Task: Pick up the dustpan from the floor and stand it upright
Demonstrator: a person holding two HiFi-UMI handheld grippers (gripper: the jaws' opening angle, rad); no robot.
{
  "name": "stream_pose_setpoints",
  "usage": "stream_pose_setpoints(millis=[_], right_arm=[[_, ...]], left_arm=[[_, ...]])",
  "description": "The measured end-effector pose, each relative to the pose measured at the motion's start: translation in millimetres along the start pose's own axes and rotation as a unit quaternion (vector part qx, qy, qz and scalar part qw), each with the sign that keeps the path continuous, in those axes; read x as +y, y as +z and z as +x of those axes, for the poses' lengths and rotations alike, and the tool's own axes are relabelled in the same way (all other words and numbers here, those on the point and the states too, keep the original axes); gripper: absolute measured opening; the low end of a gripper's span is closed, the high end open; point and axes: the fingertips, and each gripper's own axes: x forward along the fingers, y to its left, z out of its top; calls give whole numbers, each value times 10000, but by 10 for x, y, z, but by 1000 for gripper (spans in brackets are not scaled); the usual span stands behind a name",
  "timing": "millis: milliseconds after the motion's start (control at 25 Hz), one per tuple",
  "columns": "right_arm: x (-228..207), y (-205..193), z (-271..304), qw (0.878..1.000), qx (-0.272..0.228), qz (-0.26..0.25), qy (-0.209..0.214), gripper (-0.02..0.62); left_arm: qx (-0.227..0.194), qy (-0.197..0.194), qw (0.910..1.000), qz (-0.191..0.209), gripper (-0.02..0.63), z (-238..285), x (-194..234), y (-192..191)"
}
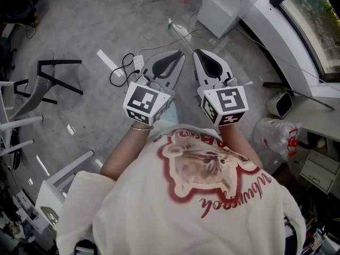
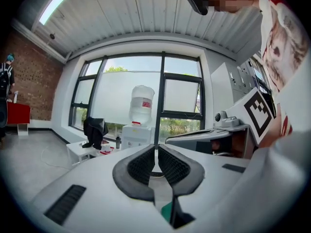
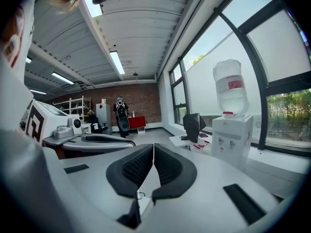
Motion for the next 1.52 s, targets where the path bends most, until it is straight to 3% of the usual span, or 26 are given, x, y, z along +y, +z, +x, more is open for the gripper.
stream_pose_setpoints(millis=[200,600,880,1240,1520], right_arm=[[-469,295,921,9992,-337,-3,-226,28],[-1291,667,2616,9982,-285,204,-488,28],[-1737,543,3127,9981,28,254,-568,28],[-2239,340,3558,9988,273,375,-124,28],[-2569,-344,3992,9977,601,309,-11,28]], left_arm=[[28,-130,9998,133,35,661,909,155],[23,-501,9982,337,35,1843,2365,495],[136,-391,9991,82,35,2367,2808,322],[185,146,9996,-138,35,2984,3172,55],[313,462,9977,-373,35,3379,3576,-598]])
